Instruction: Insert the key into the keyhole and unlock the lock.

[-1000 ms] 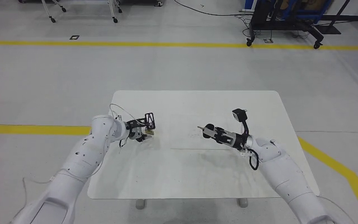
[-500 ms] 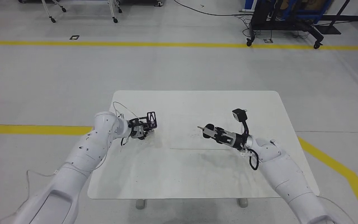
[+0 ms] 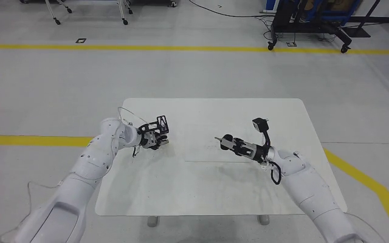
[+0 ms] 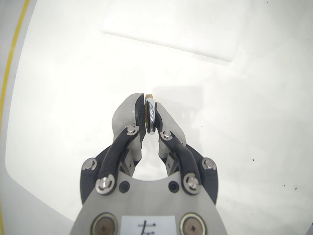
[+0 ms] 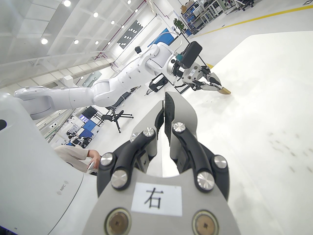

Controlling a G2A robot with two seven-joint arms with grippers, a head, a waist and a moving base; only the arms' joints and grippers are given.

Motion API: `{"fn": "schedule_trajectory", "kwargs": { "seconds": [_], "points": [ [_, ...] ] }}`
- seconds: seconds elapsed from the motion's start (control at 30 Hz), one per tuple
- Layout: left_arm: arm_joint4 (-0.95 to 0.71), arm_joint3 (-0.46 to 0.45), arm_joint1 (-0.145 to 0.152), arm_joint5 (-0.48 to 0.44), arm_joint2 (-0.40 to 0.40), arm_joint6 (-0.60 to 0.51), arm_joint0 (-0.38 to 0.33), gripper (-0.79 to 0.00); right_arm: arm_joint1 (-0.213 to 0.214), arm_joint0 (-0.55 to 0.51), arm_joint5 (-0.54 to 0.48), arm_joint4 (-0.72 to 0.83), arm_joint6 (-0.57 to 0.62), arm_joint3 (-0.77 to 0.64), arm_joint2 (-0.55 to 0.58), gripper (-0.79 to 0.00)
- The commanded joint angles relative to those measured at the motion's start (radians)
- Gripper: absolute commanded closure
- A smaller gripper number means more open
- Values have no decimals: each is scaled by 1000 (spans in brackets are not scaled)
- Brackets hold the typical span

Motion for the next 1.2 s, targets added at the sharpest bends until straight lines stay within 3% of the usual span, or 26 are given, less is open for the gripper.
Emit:
{"fn": "schedule_trajectory", "kwargs": {
  "seconds": [0.0, 0.27, 0.33, 0.47, 0.93, 1.17],
  "points": [
    [-32, 0, 0, 0, 9, -45, -7, 0, 0, 0, 0, 0, 0, 0, 0, 0],
    [-126, -4, -4, 0, 34, -147, -22, -6, 0, 0, 0, 0, 0, 0, 0, 0],
    [-134, -4, -3, 0, 41, -161, -25, -117, 0, 0, 0, 0, 0, 0, 0, 0],
    [-118, -11, -2, 21, 49, -195, -25, -172, 0, 0, 0, 0, 0, 0, 0, 0],
    [-151, -14, 8, 2, 38, -210, -24, -145, 0, 0, 0, 0, 0, 0, 0, 0],
    [-168, -10, 14, 4, 25, -237, -28, -225, 0, 0, 0, 0, 0, 0, 0, 0]
  ]
}}
